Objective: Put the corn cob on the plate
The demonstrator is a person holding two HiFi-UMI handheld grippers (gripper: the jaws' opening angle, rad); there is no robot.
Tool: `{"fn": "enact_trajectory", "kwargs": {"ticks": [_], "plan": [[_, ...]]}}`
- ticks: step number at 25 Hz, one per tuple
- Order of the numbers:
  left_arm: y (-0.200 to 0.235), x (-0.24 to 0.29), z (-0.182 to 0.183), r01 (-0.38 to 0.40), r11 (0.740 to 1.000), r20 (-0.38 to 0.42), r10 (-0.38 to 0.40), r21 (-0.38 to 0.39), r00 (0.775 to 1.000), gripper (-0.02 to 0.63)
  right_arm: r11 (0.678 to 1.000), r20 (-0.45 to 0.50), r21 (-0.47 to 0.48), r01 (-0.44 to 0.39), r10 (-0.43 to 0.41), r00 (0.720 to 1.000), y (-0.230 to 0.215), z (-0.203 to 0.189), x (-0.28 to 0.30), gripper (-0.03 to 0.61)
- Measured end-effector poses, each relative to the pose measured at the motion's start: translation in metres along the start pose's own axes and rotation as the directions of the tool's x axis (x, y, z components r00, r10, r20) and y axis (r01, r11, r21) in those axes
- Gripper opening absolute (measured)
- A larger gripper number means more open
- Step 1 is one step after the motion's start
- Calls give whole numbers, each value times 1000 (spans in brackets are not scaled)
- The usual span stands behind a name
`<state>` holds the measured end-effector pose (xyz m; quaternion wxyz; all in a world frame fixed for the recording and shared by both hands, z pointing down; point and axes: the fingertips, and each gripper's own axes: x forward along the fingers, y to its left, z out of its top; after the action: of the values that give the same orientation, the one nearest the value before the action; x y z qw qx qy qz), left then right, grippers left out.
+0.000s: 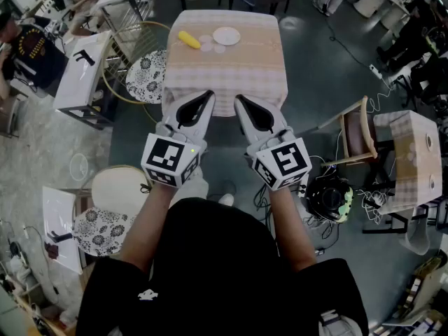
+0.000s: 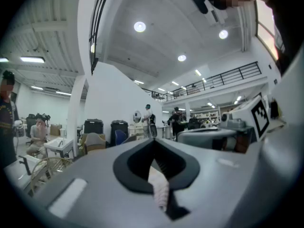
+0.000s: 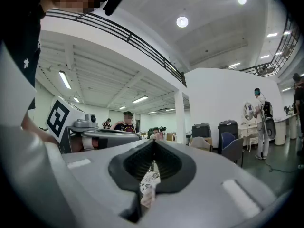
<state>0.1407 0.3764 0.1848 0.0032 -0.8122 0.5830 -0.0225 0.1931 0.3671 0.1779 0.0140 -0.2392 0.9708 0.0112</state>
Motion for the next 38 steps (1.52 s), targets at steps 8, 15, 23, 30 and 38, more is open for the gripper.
{"fn": "enact_trajectory", "kwargs": {"ticks": [8, 15, 23, 30, 38], "plan": [[20, 15, 2, 7, 1000, -7, -7, -3, 1000, 3, 999, -5, 40, 0, 0, 1000, -11, -2, 25, 2], [52, 29, -4, 2, 1000, -11, -2, -12, 1000, 4, 999, -30, 43, 9, -8, 1000, -21, -10, 58, 2], [92, 50, -11, 21, 999, -12, -21, -30, 1000, 3, 998, -53, 52, 35, -32, 998, -37, -19, 101, 2], [131, 64, -13, 41, 998, -8, -41, -50, 999, 3, 998, -75, 38, 48, -45, 996, -45, -20, 143, 2], [161, 74, -13, 59, 996, -11, -60, -71, 998, 3, 998, -98, 30, 62, -59, 993, -50, -18, 176, 2]]}}
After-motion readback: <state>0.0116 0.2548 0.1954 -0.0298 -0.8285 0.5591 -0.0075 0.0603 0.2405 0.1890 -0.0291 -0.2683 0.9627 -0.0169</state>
